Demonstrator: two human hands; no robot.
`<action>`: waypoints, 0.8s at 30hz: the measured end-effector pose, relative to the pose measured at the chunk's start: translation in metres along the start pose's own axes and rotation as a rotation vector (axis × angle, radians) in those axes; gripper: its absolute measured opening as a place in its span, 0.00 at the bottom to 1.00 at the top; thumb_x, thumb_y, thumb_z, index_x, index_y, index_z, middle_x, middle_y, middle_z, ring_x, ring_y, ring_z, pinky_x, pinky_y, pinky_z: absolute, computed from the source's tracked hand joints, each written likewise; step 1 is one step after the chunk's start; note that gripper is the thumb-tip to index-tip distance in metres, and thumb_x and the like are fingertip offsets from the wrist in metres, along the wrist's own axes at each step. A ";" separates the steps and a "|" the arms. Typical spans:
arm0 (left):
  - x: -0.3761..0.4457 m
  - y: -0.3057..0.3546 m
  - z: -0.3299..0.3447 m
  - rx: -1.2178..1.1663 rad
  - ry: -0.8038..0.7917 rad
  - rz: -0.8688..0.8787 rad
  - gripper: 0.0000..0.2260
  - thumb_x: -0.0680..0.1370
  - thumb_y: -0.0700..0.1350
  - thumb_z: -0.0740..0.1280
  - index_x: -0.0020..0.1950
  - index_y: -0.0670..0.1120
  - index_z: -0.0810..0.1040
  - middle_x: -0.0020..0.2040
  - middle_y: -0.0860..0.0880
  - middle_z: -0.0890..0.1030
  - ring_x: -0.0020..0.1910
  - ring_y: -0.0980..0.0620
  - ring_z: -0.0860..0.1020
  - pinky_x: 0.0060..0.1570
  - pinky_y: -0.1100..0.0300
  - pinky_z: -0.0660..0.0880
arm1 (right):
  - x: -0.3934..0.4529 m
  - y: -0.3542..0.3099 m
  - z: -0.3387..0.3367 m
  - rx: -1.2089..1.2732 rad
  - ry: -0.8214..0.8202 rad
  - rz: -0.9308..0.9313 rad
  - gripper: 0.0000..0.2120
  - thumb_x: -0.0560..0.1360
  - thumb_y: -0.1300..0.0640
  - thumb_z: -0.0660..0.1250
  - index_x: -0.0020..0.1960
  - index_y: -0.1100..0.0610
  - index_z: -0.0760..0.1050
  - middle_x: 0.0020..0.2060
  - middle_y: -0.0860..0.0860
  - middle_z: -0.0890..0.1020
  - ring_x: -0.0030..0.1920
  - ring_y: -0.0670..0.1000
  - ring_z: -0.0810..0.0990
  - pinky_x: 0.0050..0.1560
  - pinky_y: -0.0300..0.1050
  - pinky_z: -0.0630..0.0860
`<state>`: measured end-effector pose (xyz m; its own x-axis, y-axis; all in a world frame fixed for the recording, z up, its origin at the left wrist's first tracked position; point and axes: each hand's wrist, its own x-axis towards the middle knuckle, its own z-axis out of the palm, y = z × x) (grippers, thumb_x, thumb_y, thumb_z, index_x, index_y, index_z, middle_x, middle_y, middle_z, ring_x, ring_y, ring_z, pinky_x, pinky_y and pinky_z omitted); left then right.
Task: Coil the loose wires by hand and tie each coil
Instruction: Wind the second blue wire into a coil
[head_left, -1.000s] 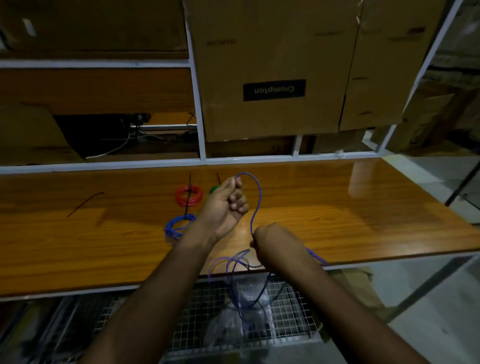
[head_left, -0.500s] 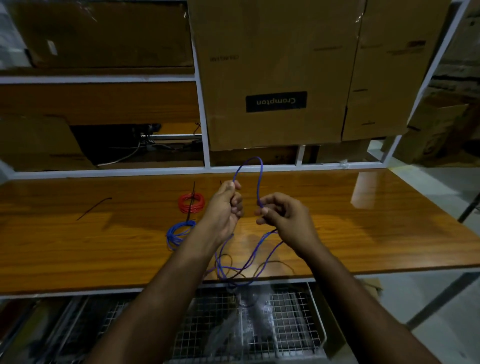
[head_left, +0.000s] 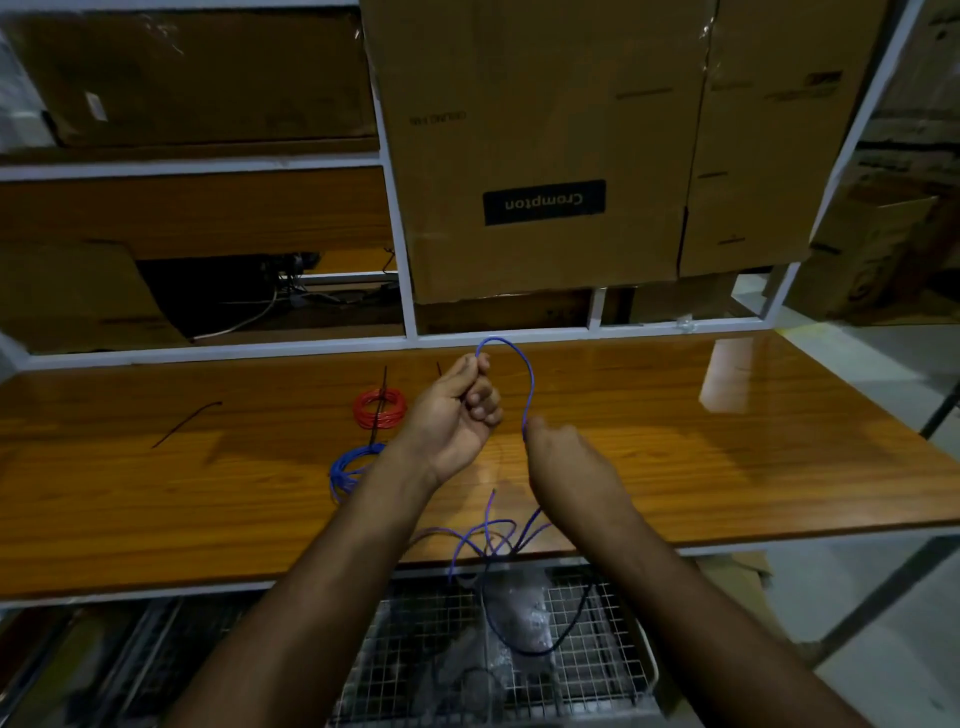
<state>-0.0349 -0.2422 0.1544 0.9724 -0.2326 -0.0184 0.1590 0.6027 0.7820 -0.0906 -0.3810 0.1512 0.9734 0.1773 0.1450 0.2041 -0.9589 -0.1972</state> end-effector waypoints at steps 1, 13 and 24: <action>-0.001 -0.001 0.003 -0.004 0.001 -0.002 0.12 0.85 0.45 0.53 0.46 0.46 0.72 0.29 0.51 0.63 0.27 0.55 0.62 0.32 0.61 0.61 | -0.004 -0.006 -0.004 -0.060 -0.017 -0.040 0.12 0.80 0.66 0.54 0.60 0.59 0.70 0.53 0.57 0.79 0.54 0.59 0.81 0.44 0.50 0.74; -0.001 0.006 0.007 -0.021 0.137 0.103 0.11 0.85 0.44 0.55 0.48 0.44 0.73 0.34 0.49 0.74 0.34 0.53 0.72 0.38 0.61 0.74 | 0.011 0.023 -0.037 0.232 -0.284 -0.448 0.14 0.78 0.62 0.65 0.61 0.50 0.78 0.52 0.45 0.81 0.51 0.44 0.79 0.51 0.42 0.77; 0.000 0.003 0.022 -0.144 0.167 0.134 0.07 0.84 0.45 0.56 0.49 0.48 0.71 0.29 0.50 0.65 0.26 0.55 0.69 0.26 0.63 0.71 | 0.027 0.051 0.009 0.562 -0.051 -0.202 0.07 0.72 0.55 0.76 0.50 0.49 0.83 0.43 0.46 0.84 0.44 0.43 0.82 0.48 0.46 0.80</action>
<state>-0.0378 -0.2576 0.1703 0.9992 -0.0216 -0.0329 0.0384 0.7251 0.6876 -0.0526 -0.4225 0.1360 0.9107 0.3675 0.1887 0.3955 -0.6435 -0.6554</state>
